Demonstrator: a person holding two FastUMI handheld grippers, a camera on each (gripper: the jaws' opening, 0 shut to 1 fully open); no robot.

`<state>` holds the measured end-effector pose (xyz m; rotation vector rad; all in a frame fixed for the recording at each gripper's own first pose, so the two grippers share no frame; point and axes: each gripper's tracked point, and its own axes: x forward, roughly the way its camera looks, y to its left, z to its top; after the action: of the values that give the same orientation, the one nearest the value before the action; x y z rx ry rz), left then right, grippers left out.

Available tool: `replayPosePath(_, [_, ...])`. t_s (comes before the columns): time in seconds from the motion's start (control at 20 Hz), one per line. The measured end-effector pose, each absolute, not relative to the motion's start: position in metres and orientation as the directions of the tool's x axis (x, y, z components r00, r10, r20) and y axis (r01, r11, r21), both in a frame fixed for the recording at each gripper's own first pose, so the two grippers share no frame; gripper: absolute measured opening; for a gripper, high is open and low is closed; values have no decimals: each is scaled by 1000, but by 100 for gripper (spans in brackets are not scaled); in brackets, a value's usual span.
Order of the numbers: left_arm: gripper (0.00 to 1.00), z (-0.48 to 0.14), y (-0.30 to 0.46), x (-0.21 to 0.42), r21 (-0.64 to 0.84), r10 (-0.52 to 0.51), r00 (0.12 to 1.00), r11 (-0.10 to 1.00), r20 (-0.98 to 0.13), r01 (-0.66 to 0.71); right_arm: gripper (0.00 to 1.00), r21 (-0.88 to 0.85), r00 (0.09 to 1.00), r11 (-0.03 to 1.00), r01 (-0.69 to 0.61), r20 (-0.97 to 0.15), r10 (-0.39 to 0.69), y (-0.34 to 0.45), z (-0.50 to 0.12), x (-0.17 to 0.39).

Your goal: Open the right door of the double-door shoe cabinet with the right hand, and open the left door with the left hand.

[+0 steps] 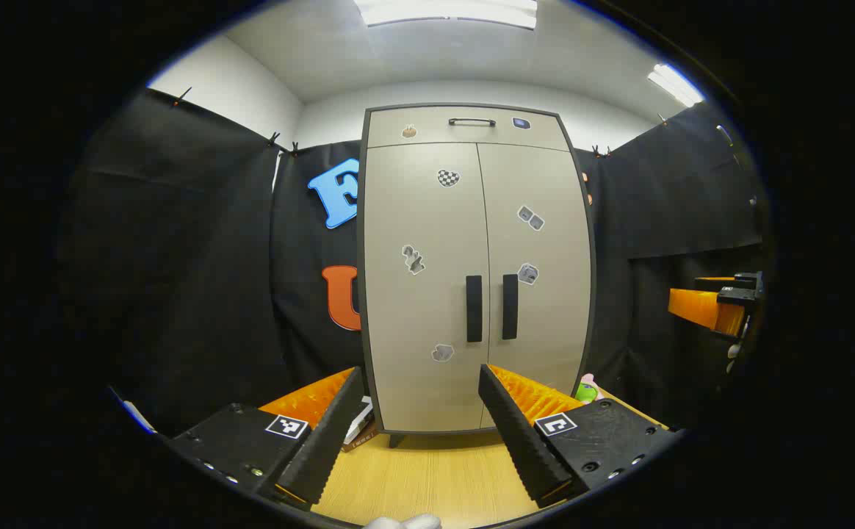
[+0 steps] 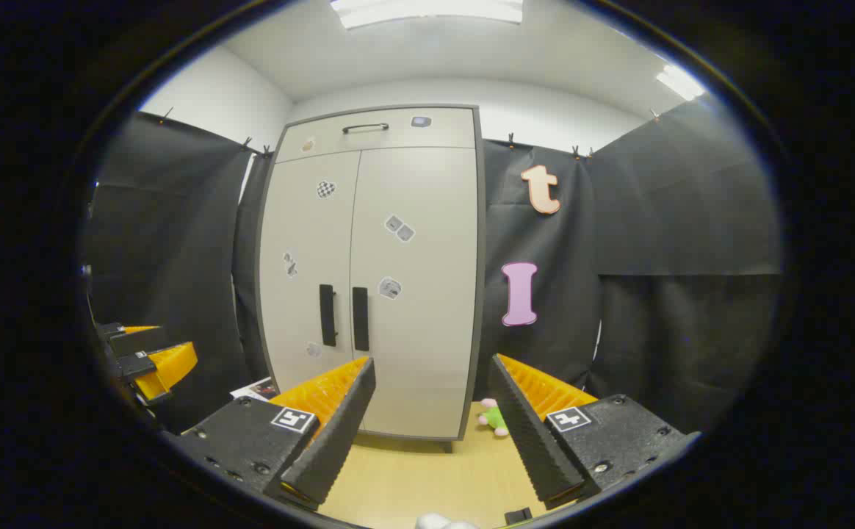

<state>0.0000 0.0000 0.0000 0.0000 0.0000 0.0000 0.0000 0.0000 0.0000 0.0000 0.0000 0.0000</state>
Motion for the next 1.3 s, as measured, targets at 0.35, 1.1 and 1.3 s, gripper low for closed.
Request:
replayPosePath(0.35, [96, 12, 10, -11, 35, 10, 1000, 999, 27, -11, 99, -13, 1000, 1000, -8, 3, 8, 9, 3, -6])
replayPosePath(1.1, [96, 8, 17, -4, 14, 25, 1000, 1000, 18, -25, 100, -37, 1000, 999, 29, 2, -29, 16, -2, 10])
replayPosePath(1.3, [96, 4, 21, -7, 31, 31, 999, 999, 10, -31, 97, -26, 999, 999, 31, 5, -31, 34, -3, 40])
